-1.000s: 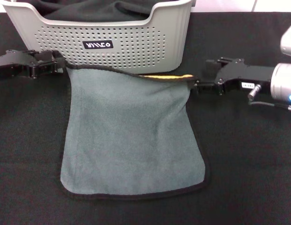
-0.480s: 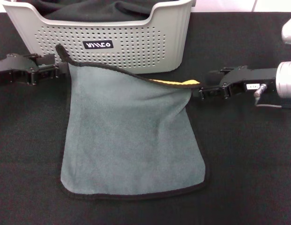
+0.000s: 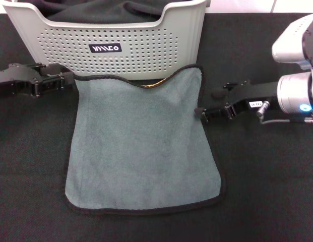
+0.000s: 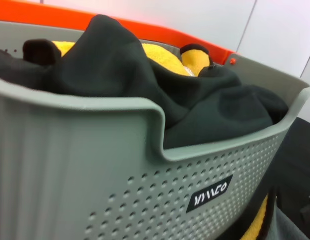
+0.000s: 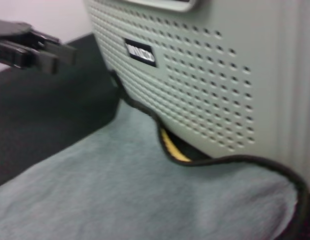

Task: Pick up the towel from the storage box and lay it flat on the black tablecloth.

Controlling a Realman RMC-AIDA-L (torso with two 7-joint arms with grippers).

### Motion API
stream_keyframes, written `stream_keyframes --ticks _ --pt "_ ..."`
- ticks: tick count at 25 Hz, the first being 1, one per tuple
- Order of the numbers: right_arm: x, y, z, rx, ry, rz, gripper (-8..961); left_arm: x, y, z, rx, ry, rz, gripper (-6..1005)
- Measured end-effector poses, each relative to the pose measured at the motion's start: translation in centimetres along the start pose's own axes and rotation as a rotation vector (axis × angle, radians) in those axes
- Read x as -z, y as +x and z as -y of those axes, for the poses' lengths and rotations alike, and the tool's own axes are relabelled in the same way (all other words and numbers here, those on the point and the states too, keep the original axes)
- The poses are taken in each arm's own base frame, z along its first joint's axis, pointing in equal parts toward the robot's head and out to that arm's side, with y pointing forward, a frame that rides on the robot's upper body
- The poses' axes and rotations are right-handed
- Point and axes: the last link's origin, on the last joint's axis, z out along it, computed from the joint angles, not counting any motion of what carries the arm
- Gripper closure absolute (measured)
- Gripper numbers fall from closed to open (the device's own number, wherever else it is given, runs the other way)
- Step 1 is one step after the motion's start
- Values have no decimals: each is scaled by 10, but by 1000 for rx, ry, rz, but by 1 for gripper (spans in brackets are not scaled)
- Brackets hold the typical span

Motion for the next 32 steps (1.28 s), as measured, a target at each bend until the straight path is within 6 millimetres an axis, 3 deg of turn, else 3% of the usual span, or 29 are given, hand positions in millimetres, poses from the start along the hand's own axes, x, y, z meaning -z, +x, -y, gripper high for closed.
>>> stream_keyframes --ticks 5,12,15,25,32 --pt "21 8 -21 43 -85 52 95 4 -1 -14 -51 -91 -26 473" --pt "56 5 -70 203 -349 239 95 29 0 -73 -329 -421 -305 475" --pt "68 2 -86 238 -456 316 96 36 -2 -86 -368 -489 -396 477" --pt "88 -15 -106 297 -588 502 96 56 -10 -94 -287 -597 -351 484" --pt "83 -18 -108 304 -601 531 95 64 -9 -93 -229 -629 -319 484"
